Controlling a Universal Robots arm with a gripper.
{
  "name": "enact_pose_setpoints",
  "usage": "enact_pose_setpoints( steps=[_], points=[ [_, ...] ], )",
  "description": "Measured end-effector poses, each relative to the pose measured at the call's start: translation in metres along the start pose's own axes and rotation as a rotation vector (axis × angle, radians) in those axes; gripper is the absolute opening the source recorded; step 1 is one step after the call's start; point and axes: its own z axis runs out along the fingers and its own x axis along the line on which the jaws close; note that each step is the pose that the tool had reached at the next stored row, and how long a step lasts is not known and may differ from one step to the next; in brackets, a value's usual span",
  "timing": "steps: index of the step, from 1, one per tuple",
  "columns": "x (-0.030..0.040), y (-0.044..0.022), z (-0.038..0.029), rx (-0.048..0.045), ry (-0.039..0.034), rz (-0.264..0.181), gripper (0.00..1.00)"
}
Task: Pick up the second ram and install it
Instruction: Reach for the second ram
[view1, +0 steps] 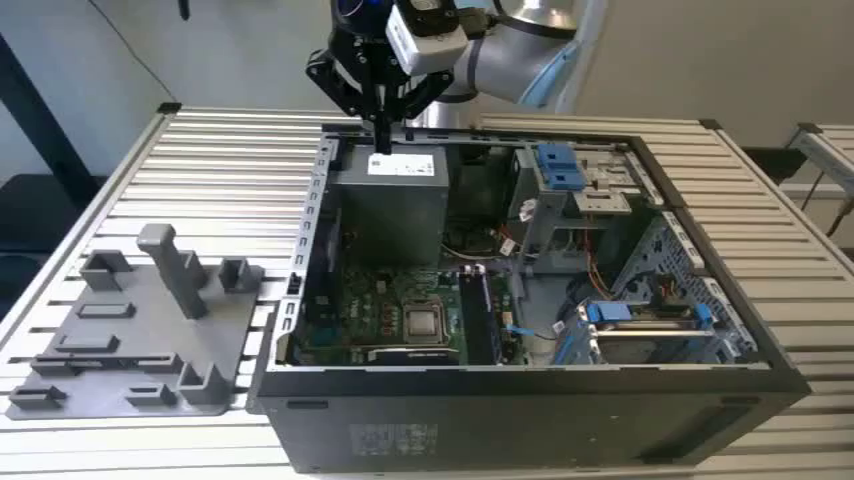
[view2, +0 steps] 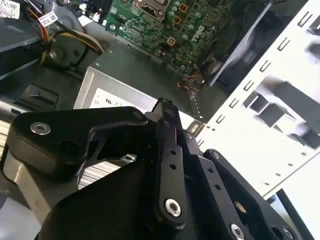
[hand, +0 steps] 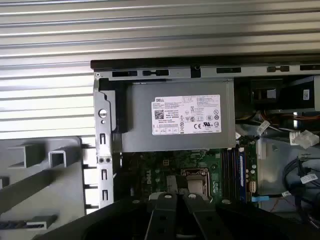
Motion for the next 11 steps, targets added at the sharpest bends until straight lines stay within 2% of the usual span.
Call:
enact_pose_setpoints(
  steps=[11],
  points=[
    [0.0027, -0.0002, 0.0001, 0.0, 0.0001, 0.0, 0.11]
  ],
)
